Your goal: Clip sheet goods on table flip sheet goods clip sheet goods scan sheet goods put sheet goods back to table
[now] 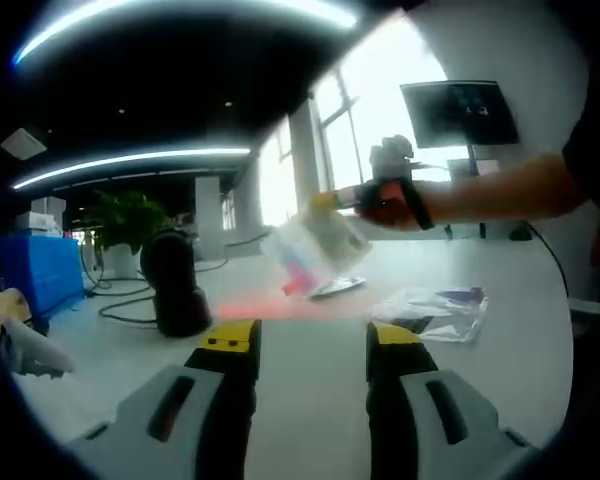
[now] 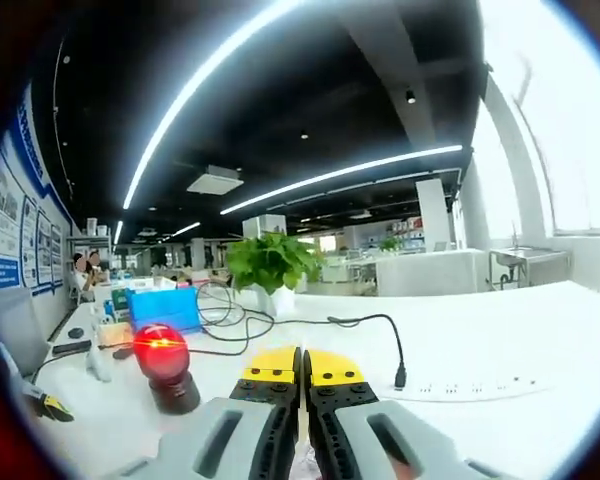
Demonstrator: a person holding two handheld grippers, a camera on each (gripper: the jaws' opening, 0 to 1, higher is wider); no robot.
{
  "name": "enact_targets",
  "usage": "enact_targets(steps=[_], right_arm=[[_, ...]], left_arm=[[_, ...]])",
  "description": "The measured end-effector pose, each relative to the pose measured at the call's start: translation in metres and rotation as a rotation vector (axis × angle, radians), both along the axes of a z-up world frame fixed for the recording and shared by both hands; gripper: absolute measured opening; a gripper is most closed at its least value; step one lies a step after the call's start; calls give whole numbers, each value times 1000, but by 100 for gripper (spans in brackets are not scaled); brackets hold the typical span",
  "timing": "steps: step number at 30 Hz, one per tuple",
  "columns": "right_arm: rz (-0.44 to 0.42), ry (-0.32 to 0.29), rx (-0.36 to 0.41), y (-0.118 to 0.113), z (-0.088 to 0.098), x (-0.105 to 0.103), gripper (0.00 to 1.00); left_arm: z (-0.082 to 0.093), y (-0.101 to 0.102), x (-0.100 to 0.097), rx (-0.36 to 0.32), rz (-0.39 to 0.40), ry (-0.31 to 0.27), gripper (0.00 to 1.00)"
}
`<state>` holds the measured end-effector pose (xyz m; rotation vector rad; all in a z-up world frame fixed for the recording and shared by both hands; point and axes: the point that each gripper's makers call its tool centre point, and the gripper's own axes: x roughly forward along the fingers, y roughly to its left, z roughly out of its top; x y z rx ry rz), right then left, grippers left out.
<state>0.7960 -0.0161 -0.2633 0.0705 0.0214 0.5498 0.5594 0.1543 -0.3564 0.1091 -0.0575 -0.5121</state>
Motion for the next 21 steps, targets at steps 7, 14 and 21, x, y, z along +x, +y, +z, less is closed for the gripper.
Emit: enact_targets(steps=[7,14,21], right_arm=[[6,38,-22,-7,-12,17,0],[27,52,-58,-10,-20,30,0],[33,63,-123,-15,-34,39,0]], left_arm=[[0,1,0,-1,1,-1,34],[0,0,0,3,-6,1,34],[-1,-1,-1,2,-6,5,34]])
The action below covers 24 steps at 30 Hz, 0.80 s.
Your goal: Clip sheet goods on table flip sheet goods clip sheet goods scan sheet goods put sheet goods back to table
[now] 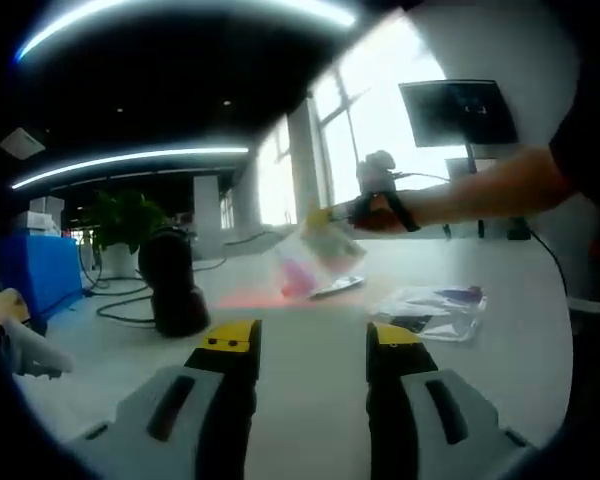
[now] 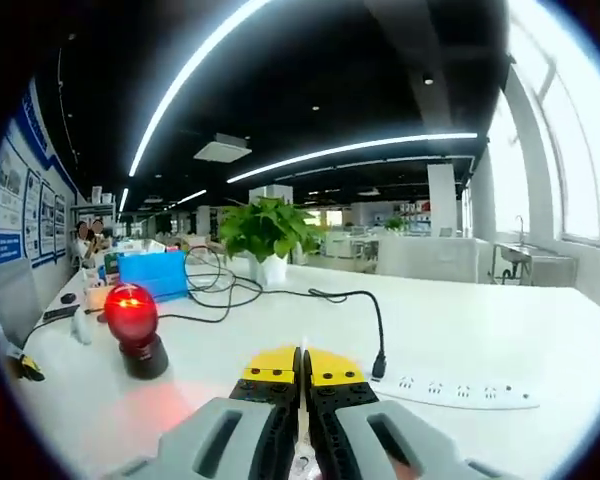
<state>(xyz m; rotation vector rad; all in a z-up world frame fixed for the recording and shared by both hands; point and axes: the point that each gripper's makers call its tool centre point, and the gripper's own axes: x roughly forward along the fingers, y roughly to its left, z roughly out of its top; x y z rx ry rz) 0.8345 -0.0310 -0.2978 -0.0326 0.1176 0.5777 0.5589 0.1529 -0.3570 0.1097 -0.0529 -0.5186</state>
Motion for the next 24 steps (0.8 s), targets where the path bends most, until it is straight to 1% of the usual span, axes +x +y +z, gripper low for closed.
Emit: enact_targets(steps=[3,5,6,8,11,13,16,22,23,24], right_arm=[[4,15,-15,0,-7,2,0],[3,15,-58,-2,-13,7,0],[3,12,-56,-1,-14,9,0],[2,29,-43,-1,-18,13,0],[13,27,-94,1,-25,14,0],[15,21,-110,1,-26,14,0],[19,18,-110,0,-26,16,0],[12,26,-127,-4,-30,21,0],[5,17,-149,-7,-30,21,0],[2,15,-155,-8,-31,22,0]], left_arm=[[0,0,0,0,0,-2,34],[-1,0,0,2,0,1,34],[-1,-1,0,2,-1,2,34],[-1,-1,0,5,-1,4,34],[-2,-1,1,9,1,5,34],[-2,0,1,8,2,6,34],[-2,0,1,12,3,5,34],[-3,-1,1,21,2,4,34],[-3,-1,1,22,3,4,34],[-3,0,1,22,5,4,34]])
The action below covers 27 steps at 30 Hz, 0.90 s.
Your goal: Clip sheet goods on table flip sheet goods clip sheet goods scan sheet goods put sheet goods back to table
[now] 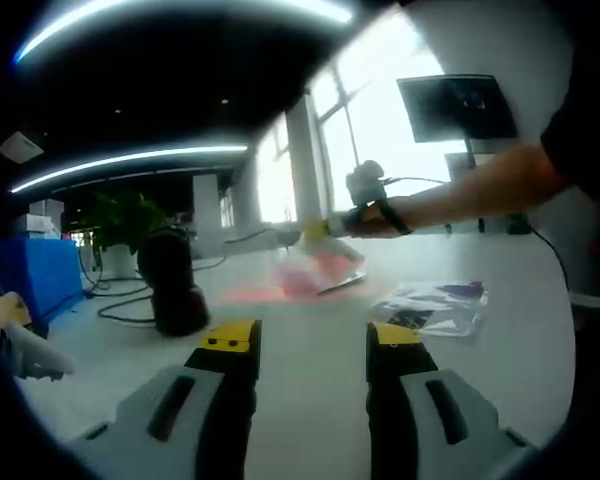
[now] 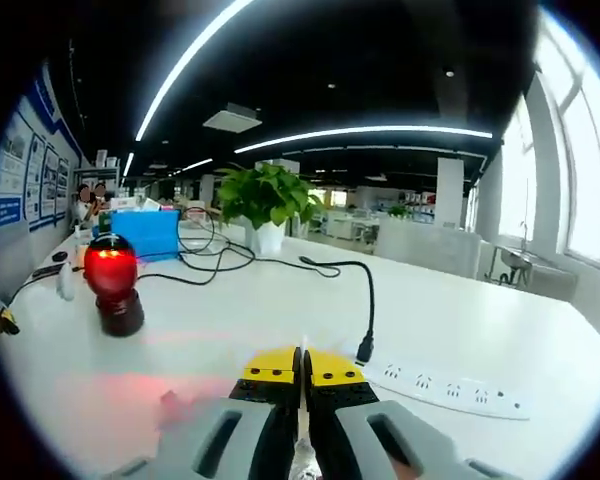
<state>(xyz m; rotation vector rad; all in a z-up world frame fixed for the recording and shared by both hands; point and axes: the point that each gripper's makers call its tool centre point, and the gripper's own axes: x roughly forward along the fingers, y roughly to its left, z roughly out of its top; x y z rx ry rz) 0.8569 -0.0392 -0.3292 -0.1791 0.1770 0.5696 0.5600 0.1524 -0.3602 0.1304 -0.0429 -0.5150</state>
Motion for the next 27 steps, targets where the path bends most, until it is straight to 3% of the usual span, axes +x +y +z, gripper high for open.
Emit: enact_targets(steps=[14,17,19,24,27], right_arm=[[-21,47,-29,-20,-28,11,2],[-46,43,-59,-26,-34,13,8],[-90,17,-107,-36,-35,16,4],[-166,7,-58,-52,-29,18,4],[-166,32,-23,-53,-30,14,5]], left_arm=[[1,1,1,-1,12,-3,34],[1,1,0,-4,12,-3,34],[1,0,0,-4,10,-1,34],[0,-1,0,2,2,0,34],[1,-2,-1,20,8,-13,34]])
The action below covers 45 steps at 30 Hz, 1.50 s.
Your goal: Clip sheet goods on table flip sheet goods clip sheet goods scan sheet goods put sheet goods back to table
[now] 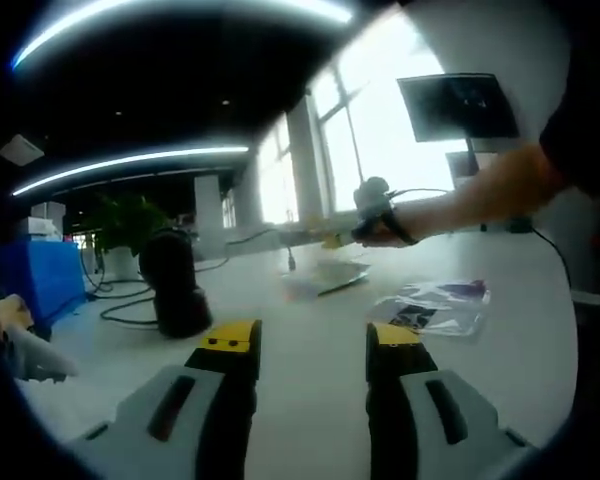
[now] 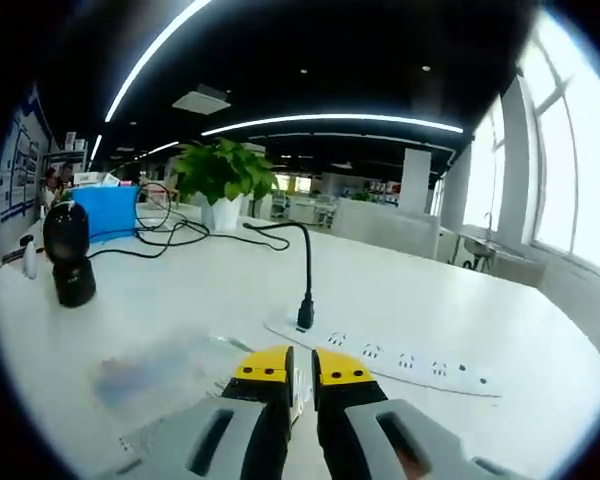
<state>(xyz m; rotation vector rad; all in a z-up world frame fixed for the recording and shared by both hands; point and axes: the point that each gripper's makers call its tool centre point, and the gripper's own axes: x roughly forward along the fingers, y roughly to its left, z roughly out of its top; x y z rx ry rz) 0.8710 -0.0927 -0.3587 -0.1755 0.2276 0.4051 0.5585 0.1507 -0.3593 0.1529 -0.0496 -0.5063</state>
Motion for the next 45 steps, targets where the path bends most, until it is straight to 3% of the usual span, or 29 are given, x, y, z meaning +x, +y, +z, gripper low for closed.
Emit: enact_targets(steps=[5,6,9,10,13,15,16,17,18,23,27,31,34,41,45], right_arm=[[-2,-6,17,1,9,-12,6],[5,2,41,7,11,-20,6],[32,-17,10,20,17,-29,9],[34,-1,41,27,14,-32,13],[39,-35,-68,43,4,-39,35],[79,-26,-54,66,-6,-54,50],[100,-42,-107,70,-11,-56,58],[84,7,-77,73,-19,-59,59],[88,20,-6,82,-22,-64,54],[143,-5,-56,98,-19,-73,62],[139,23,-34,96,-17,-70,70],[150,74,-65,89,-34,-71,79],[140,78,-112,80,-42,-70,81],[136,83,-80,75,-42,-64,79],[132,116,-43,74,-47,-63,79]], left_arm=[[3,3,3,-22,15,-1,34],[2,4,6,-19,21,4,34],[-5,5,10,14,42,27,34],[-6,5,9,20,38,25,34],[-3,5,6,10,31,15,34],[-5,5,6,17,33,17,34],[-4,4,9,27,34,9,34],[-10,2,9,29,16,42,34],[-10,4,10,31,24,42,34],[-13,-3,4,128,28,6,34],[-9,4,6,92,40,5,34],[-6,5,5,50,37,3,34],[-6,4,4,50,33,3,34],[-7,2,3,59,22,-1,34],[-6,4,4,57,25,-1,34]])
